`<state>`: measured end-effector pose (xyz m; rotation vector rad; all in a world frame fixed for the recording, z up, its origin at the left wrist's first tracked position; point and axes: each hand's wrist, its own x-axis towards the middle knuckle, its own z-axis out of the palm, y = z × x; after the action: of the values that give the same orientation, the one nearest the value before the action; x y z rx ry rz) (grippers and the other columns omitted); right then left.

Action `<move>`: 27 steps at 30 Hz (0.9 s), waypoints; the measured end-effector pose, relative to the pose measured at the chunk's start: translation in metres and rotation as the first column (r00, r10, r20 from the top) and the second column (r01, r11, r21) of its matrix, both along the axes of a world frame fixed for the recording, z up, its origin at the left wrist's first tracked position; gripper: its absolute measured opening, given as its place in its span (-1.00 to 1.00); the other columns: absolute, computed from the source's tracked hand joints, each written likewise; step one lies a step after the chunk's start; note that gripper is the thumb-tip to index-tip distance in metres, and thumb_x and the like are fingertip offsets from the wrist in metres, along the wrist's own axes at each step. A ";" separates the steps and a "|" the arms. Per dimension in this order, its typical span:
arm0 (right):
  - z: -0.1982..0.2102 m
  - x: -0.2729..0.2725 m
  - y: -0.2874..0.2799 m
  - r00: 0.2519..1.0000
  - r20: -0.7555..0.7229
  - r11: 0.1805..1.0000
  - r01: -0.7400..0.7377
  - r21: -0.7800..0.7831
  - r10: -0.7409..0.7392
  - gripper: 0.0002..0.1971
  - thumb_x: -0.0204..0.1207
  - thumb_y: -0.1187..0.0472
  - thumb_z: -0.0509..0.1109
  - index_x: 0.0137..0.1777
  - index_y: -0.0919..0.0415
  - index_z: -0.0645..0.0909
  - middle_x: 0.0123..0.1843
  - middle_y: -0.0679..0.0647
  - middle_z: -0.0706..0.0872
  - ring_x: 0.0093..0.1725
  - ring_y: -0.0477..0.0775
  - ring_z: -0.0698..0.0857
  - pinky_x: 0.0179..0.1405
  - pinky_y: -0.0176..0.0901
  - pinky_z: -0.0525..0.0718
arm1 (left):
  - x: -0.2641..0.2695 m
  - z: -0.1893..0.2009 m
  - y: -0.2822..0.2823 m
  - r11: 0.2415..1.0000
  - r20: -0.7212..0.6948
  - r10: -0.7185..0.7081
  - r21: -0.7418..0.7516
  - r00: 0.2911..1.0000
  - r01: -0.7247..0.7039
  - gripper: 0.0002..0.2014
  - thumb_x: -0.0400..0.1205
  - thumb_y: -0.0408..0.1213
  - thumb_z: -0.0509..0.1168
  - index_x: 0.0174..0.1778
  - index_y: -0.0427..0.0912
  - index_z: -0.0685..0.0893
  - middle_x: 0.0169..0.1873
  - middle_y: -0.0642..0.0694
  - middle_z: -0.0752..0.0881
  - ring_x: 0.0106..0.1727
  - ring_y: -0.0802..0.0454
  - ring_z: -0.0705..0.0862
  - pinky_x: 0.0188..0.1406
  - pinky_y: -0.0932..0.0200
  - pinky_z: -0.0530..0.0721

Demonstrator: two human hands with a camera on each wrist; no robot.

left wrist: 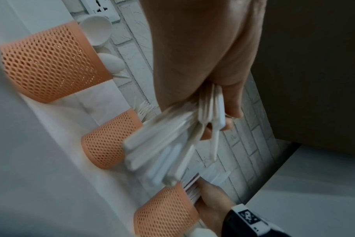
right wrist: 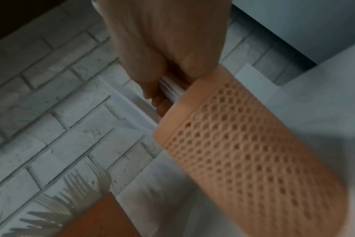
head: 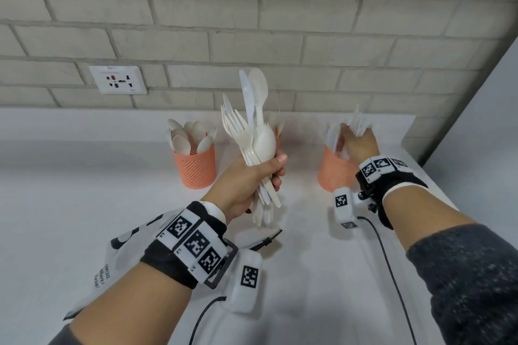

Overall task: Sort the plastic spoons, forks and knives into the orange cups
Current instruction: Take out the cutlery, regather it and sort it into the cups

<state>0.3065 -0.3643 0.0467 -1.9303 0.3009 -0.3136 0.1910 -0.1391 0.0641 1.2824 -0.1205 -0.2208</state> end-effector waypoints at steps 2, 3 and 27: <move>0.005 0.001 0.001 0.990 -0.137 0.996 -0.054 -0.073 0.043 -0.64 0.63 0.12 0.24 0.18 0.45 0.59 0.03 0.22 0.68 0.04 0.18 0.65 -0.02 -0.15 0.52 | 0.002 -0.003 0.001 1.000 -0.002 -0.001 0.002 1.000 0.001 -0.93 0.60 -0.40 0.31 -0.20 -0.18 0.60 -0.48 -0.02 0.61 -0.51 0.13 0.56 -0.44 0.29 0.62; 0.007 0.002 0.001 0.980 -0.189 0.992 -0.089 -0.095 0.070 -0.67 0.62 0.14 0.24 0.15 0.43 0.60 0.06 0.26 0.70 0.02 0.22 0.67 -0.07 -0.15 0.53 | 0.002 -0.004 0.001 1.000 -0.003 -0.007 0.005 1.000 0.007 -0.93 0.60 -0.40 0.31 -0.19 -0.18 0.60 -0.47 -0.03 0.60 -0.51 0.12 0.56 -0.44 0.28 0.62; 0.040 -0.108 0.124 0.720 0.393 0.819 -0.466 -0.335 0.571 -0.57 0.42 0.16 0.49 0.28 0.21 0.59 -0.20 -0.27 0.41 -0.26 -0.24 0.50 -0.16 -0.47 0.47 | -0.016 0.006 -0.006 0.922 0.361 0.224 0.223 0.905 -0.317 -0.80 0.49 -0.58 0.25 0.00 -0.34 0.62 -0.42 -0.05 0.71 -0.39 0.12 0.70 -0.49 0.19 0.63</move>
<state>0.1982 -0.2403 0.0869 -1.9768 -0.6364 -0.4418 0.1748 -0.1451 0.0700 1.5936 -0.1982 0.2317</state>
